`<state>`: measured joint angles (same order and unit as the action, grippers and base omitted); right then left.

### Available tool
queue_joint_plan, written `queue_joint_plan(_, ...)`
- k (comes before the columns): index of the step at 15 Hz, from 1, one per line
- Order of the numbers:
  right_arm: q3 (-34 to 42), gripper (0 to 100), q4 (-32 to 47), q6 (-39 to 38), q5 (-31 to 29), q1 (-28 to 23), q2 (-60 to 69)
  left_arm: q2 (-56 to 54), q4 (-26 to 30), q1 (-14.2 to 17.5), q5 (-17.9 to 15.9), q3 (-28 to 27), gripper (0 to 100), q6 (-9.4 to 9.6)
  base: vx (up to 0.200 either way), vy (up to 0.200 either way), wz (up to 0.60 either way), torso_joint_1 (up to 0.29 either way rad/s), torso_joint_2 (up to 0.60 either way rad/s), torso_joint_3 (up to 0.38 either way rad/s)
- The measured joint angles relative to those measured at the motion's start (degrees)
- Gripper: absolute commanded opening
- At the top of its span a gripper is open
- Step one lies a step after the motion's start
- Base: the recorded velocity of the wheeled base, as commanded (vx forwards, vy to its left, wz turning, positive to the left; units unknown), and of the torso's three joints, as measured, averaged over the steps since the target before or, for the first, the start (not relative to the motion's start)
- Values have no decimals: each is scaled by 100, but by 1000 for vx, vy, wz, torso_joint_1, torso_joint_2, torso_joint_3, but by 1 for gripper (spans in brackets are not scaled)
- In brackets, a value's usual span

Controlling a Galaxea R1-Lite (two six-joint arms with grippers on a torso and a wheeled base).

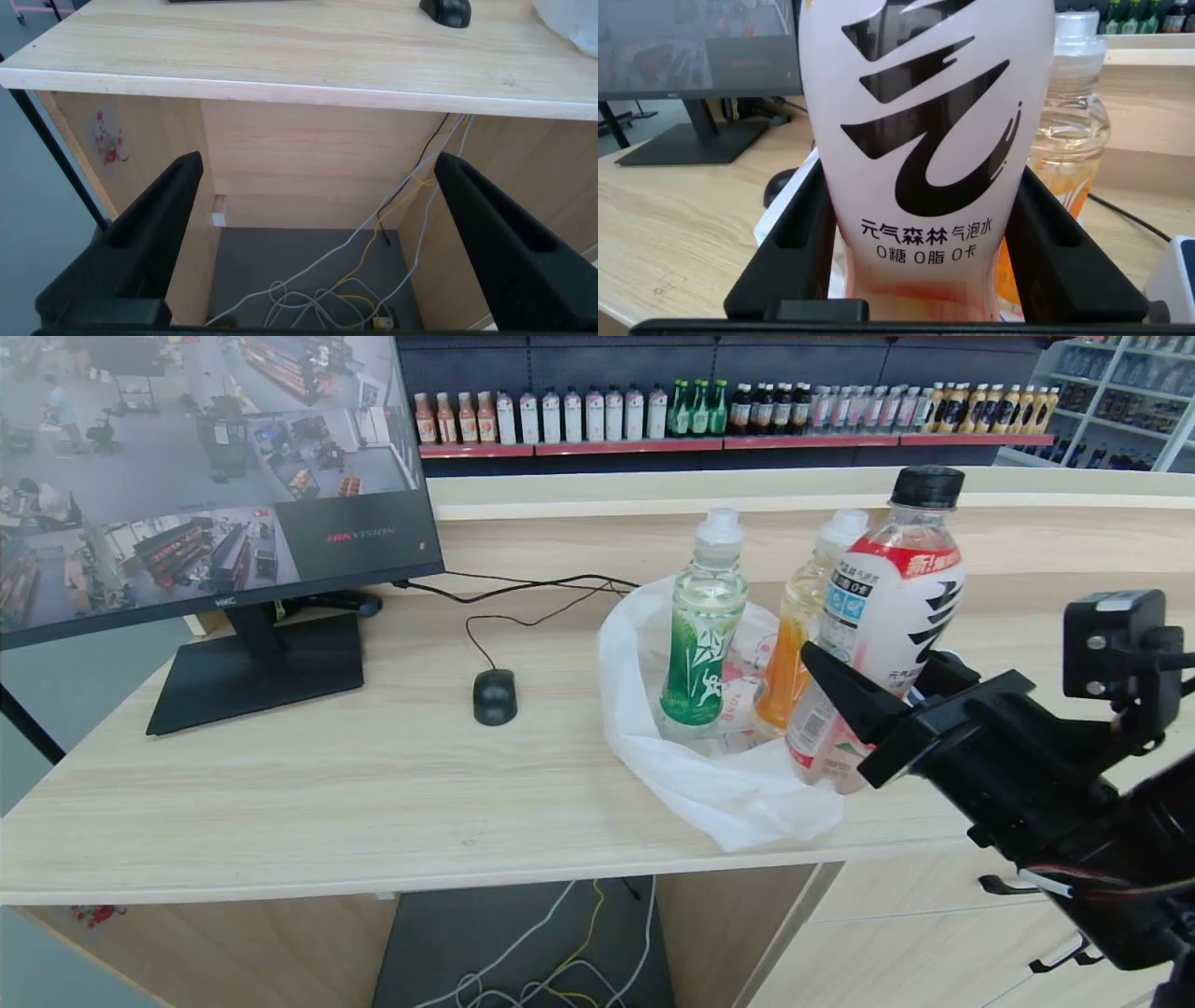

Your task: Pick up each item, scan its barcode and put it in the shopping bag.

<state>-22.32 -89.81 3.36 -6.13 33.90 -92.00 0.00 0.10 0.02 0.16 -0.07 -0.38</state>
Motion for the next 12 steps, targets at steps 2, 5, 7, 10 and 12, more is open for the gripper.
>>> queue_joint_plan(2,-460,0,-24,156,-18,-9,-254,0,6,7,0,0,100,-6,0,0,0,0,0,0)
queue_joint_plan(5,-797,0,-5,268,-22,-23,-701,0,6,2,-2,0,100,-2,0,0,0,0,0,0)
queue_joint_plan(7,-964,0,-10,180,-33,-141,-985,0,4,5,0,0,100,2,0,0,0,0,0,0)
queue_joint_plan(10,-1215,0,-16,-24,-22,-234,-1326,0,-7,5,0,0,100,-2,0,0,0,0,0,0)
queue_joint_plan(12,-1315,0,-11,-169,-27,-234,-1499,0,-10,5,0,2,100,2,0,0,0,0,0,0)
